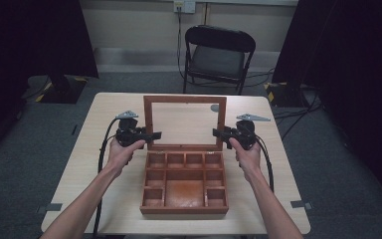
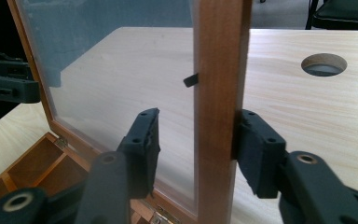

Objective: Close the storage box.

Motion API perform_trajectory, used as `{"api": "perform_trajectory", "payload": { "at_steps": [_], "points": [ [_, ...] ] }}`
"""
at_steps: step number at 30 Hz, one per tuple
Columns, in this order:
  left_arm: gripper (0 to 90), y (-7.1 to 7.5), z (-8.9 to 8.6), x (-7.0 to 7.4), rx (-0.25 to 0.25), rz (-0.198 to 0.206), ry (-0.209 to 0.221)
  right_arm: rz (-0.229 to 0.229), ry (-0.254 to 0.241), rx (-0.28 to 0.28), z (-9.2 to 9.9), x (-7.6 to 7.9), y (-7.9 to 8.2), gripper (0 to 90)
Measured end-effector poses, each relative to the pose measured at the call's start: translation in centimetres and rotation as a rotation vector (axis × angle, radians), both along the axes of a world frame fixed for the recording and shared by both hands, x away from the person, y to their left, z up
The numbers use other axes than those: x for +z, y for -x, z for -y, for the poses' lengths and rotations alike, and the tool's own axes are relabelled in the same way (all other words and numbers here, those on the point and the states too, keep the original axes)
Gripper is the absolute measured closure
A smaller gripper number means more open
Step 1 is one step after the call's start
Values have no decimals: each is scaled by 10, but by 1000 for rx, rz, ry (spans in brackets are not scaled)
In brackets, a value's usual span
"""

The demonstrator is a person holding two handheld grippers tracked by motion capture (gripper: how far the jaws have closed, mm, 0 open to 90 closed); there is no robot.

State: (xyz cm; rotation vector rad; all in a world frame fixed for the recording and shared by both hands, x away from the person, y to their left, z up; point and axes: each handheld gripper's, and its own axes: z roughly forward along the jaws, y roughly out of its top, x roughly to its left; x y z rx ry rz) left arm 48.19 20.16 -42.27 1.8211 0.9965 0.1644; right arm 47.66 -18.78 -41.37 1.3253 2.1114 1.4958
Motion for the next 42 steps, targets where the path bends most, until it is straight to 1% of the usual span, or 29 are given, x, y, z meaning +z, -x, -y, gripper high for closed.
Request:
{"api": "perform_trajectory", "payload": {
  "at_steps": [1, 2, 5, 8, 9, 10, 13, 15, 18, 19, 22, 23, 25, 27, 28, 29, 31, 32, 33, 34, 35, 36, 37, 39, 42],
  "points": [
    [415, 0, 0, 0, -1, 0, 1, -1, 5, -1, 0, 0, 0, 544],
    [415, 0, 0, 0, -4, 5, 15, 2, 5, 0, 0, 1, 1, 545],
    [421, 0, 0, 1, -4, 14, 19, 2, 3, 2, 1, 2, 3, 559],
    [411, 1, 2, 4, -3, 11, 10, 1, -7, 0, 2, 2, 4, 575],
    [406, 2, 3, 5, -2, 14, -9, -1, -12, 1, 3, 2, 4, 576],
    [411, 3, 4, 6, 1, 19, -10, 0, -14, 2, 3, 2, 4, 576],
    [461, 5, 1, 9, -14, 25, -25, 4, -2, 12, 3, 2, 6, 577],
    [500, 6, -1, 9, -23, 31, -35, 1, -10, 20, 5, 3, 8, 576],
    [536, 8, -3, 11, -39, 32, -35, -3, -8, 34, 4, 5, 9, 548],
    [536, 8, -3, 12, -44, 34, -44, -3, -3, 37, 3, 6, 10, 540],
    [535, 10, -3, 14, -48, 34, -39, -6, -1, 36, 2, 7, 13, 522],
    [535, 11, -4, 14, -54, 36, -29, -9, -5, 37, 2, 8, 14, 519],
    [535, 13, -5, 14, -59, 32, -20, -25, -28, 37, 4, 9, 15, 503],
    [529, 15, -6, 14, -62, 27, -11, -30, -51, 41, 4, 10, 16, 492],
    [527, 16, -6, 15, -64, 31, -24, -34, -47, 42, 4, 11, 17, 490],
    [525, 18, -5, 15, -61, 30, -27, -44, -48, 40, 4, 11, 18, 486],
    [518, 20, -5, 16, -65, 31, -14, -54, -49, 43, 4, 13, 20, 474],
    [514, 22, -6, 16, -67, 32, -24, -57, -43, 43, 4, 14, 22, 470],
    [512, 23, -5, 16, -65, 35, -13, -59, -39, 44, 4, 15, 23, 469],
    [509, 25, -6, 16, -63, 39, -20, -56, -36, 46, 4, 16, 25, 468],
    [505, 26, -6, 15, -62, 39, -6, -55, -29, 47, 4, 18, 26, 468],
    [497, 28, -5, 15, -52, 41, -13, -60, -20, 49, 4, 19, 28, 467],
    [487, 30, -5, 15, -55, 49, -10, -61, -19, 54, 4, 19, 29, 462],
    [482, 34, -4, 16, -46, 69, -32, -63, -20, 63, 5, 20, 31, 455],
    [467, 39, -2, 15, -42, 79, -34, -58, -15, 70, 5, 20, 35, 445]
  ]
}}
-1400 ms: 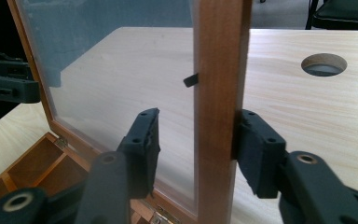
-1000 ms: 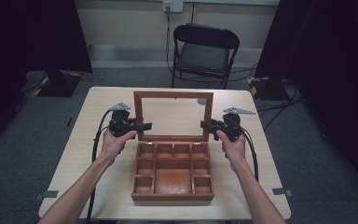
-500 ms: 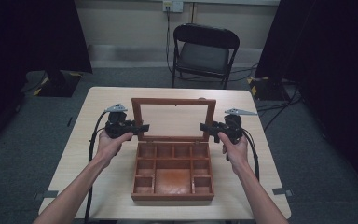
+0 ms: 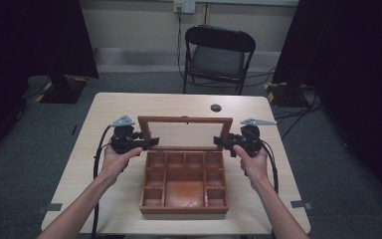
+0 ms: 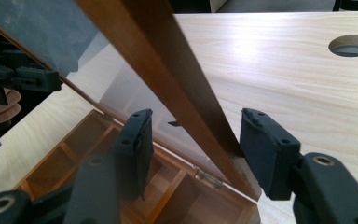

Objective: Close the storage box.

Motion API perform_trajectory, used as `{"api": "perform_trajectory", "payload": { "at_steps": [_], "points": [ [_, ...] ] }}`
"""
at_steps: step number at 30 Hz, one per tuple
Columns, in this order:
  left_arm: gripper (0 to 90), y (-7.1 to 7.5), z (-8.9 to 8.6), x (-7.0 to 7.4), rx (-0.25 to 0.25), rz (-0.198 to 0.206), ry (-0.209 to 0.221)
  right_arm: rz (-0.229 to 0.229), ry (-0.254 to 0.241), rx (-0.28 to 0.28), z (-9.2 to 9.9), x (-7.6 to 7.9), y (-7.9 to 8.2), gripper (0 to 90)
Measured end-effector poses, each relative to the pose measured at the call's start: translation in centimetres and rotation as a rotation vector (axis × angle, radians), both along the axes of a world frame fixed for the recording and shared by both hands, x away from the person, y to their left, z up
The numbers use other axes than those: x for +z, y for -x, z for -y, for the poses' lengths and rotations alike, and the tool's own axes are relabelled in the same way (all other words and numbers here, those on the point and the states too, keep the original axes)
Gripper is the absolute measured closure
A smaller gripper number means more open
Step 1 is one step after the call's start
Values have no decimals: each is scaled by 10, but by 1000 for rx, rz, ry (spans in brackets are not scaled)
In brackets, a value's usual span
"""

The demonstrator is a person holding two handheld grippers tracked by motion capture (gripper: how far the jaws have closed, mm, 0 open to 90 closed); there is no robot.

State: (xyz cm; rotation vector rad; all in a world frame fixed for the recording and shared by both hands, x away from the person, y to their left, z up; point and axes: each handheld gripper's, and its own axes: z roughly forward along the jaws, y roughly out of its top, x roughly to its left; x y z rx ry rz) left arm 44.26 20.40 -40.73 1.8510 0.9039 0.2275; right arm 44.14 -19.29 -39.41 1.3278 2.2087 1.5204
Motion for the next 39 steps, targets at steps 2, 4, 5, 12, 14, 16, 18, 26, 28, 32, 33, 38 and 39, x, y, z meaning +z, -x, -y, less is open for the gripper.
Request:
{"api": "perform_trajectory", "payload": {
  "at_steps": [2, 4, 5, 12, 14, 16, 18, 26, 28, 32, 33, 38, 39],
  "points": [
    [455, 2, 0, 0, 5, -6, -1, 3, 8, 3, 0, 1, 2, 436],
    [427, 3, 0, 0, 2, -4, -3, 6, 6, 6, 0, 1, 3, 430],
    [430, 5, 0, 1, -5, 4, -1, 12, -1, 17, 1, 1, 6, 422],
    [393, 13, -2, 3, 3, 13, 3, 9, -4, 29, 2, 2, 12, 407],
    [384, 14, -4, 3, 7, 11, 3, 10, -5, 32, 3, 3, 13, 404],
    [386, 15, -5, 2, 6, 9, 8, 11, -6, 32, 4, 3, 14, 404],
    [388, 19, -5, -1, 14, 10, 6, 11, 4, 42, 5, 4, 17, 402],
    [326, 26, -7, -2, 28, 8, 23, 34, 19, 34, 4, 2, 24, 377],
    [290, 27, -7, -1, 26, 1, 22, 19, 23, 33, 4, 1, 26, 354],
    [247, 28, -5, -1, 17, -13, 11, -2, 23, 35, 7, -2, 29, 335],
    [238, 28, -5, -1, 20, -20, 12, -7, 24, 37, 8, -2, 29, 327],
    [219, 29, -5, -1, 13, -32, -2, -24, 40, 42, 9, -3, 30, 302],
    [219, 28, -5, -1, 7, -31, -4, -24, 50, 39, 9, -3, 30, 302]
  ]
}}
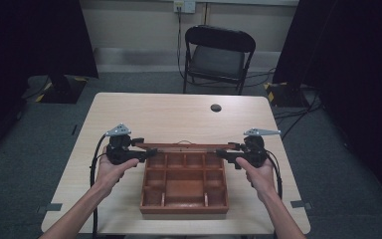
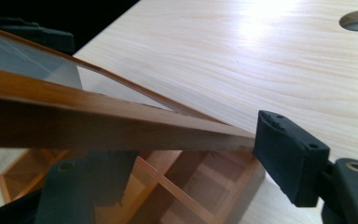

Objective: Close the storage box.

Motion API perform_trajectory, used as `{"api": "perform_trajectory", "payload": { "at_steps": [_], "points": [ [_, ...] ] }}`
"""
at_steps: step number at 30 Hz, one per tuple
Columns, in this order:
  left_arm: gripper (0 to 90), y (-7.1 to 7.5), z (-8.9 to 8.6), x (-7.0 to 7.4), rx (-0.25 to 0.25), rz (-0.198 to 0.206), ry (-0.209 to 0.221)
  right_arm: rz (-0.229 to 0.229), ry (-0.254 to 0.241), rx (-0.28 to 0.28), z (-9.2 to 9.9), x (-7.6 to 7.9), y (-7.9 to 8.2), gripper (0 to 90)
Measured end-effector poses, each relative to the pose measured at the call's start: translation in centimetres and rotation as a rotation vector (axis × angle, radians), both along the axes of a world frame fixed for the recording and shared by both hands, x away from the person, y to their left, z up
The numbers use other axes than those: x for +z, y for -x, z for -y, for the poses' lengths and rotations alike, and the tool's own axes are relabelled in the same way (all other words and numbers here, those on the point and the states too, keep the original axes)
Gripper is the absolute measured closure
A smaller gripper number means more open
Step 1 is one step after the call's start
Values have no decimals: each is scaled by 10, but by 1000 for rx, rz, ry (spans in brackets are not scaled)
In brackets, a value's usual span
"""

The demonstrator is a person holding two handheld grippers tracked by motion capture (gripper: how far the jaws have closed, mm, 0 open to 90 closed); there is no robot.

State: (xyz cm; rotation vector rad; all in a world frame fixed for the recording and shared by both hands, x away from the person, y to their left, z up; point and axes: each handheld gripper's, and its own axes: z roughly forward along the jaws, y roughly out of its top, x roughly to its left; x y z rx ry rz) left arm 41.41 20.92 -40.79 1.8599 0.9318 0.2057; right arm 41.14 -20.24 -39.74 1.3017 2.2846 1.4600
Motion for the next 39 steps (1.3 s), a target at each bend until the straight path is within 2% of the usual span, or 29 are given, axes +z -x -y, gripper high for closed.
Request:
{"api": "perform_trajectory", "payload": {
  "at_steps": [7, 10, 12, 14, 17, 19, 22, 28, 32, 33, 39],
  "points": [
    [225, 2, 4, 0, -19, 9, 13, -7, 27, -17, 10, -2, 3, 308],
    [247, 2, 6, 0, -33, 8, 12, -25, 13, -7, 13, -6, 2, 296],
    [301, 3, 7, 0, -39, 19, 13, -31, 41, -23, 15, -8, 2, 322],
    [300, 2, 7, 0, -45, 15, 17, -50, 34, -38, 20, -11, 1, 323],
    [293, 2, 6, 0, -46, 10, 19, -46, 65, -74, 24, -10, 0, 327],
    [292, 2, 6, 1, -42, 13, 22, -46, 63, -69, 25, -9, 0, 328],
    [282, 3, 6, 1, -51, 15, 11, -34, 89, -65, 24, -8, 0, 346],
    [258, 5, 8, 0, -56, 9, -3, -57, 141, -81, 25, -14, -1, 368],
    [257, 6, 7, 2, -58, 13, -16, -48, 127, -107, 30, -11, -1, 389],
    [257, 7, 7, 2, -59, 12, -4, -45, 124, -111, 31, -9, -1, 390],
    [251, 12, 8, 4, -69, 24, -30, 1, 94, -138, 36, 3, -2, 411]
  ]
}}
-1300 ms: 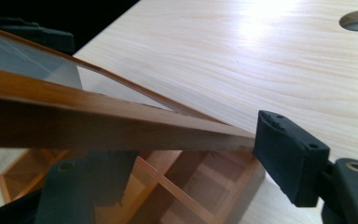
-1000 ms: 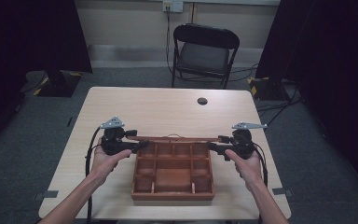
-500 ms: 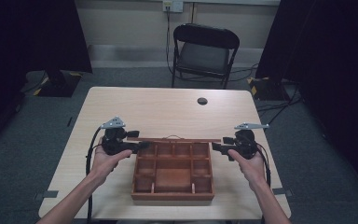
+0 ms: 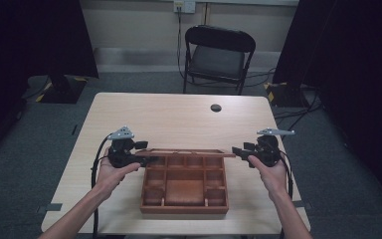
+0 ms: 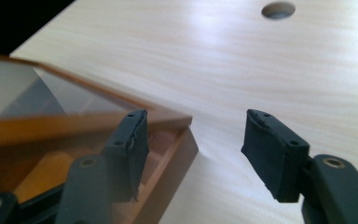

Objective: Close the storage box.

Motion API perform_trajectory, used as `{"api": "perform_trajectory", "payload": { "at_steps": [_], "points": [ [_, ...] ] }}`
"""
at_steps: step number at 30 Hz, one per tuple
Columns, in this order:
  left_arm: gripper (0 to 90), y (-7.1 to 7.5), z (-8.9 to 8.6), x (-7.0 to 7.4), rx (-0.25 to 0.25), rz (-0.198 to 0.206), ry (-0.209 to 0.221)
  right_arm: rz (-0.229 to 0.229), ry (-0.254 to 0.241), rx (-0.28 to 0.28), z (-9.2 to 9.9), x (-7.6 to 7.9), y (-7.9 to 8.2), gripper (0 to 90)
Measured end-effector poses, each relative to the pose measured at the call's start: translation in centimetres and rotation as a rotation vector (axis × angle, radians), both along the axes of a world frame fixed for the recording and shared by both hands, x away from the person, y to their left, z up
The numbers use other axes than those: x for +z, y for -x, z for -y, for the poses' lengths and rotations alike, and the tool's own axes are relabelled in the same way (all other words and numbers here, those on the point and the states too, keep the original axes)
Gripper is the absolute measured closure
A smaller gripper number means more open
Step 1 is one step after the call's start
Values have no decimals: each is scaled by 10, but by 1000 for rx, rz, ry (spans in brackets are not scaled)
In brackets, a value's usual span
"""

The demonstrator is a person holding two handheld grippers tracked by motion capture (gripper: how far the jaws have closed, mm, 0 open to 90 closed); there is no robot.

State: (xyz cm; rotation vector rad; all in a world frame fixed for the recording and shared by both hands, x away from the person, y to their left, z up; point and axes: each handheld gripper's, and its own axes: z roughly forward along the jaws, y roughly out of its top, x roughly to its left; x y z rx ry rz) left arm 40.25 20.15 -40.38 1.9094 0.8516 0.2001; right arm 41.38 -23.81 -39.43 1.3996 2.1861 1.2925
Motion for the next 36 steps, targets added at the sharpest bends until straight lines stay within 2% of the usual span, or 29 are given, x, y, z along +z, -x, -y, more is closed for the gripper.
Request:
{"api": "perform_trajectory", "payload": {
  "at_steps": [3, 5, 7, 9, 13, 16, 17, 18, 20, 22, 25, 29, 31, 33, 36],
  "points": [
    [254, 6, 1, 0, 1, 12, 9, 31, -24, -3, 0, 12, -2, 477],
    [253, 9, 1, 1, -2, 23, 6, 53, -36, -1, -3, 22, -2, 489],
    [245, 11, 0, 1, -2, 20, 14, 68, -59, 31, -7, 31, -2, 515],
    [236, 12, 0, 1, -5, 22, 18, 72, -55, 52, -12, 39, -1, 545],
    [175, 14, -2, -2, 7, 30, 14, 118, -86, 139, -25, 62, 3, 573],
    [161, 14, -4, -4, 12, 25, 21, 146, -134, 213, -36, 79, 6, 598],
    [162, 15, -4, -5, 15, 20, 11, 147, -147, 249, -43, 84, 7, 605],
    [164, 15, -4, -6, 16, 21, 11, 144, -147, 270, -47, 86, 8, 607],
    [179, 17, -5, -8, 14, 20, 9, 116, -132, 349, -61, 89, 9, 607],
    [175, 17, -5, -8, 6, 20, 4, 107, -104, 424, -76, 88, 13, 614],
    [170, 19, -4, -10, 4, 25, -7, 59, -96, 521, -98, 87, 17, 644],
    [163, 19, -4, -11, 4, 20, -11, 21, -81, 589, -117, 88, 22, 701],
    [163, 20, -4, -12, 5, 21, -5, 12, -83, 601, -121, 87, 22, 717],
    [163, 20, -4, -12, 1, 20, -9, -36, -90, 637, -128, 81, 22, 777],
    [164, 21, -4, -13, -1, 17, -8, -65, -70, 648, -133, 77, 22, 804]
  ]
}}
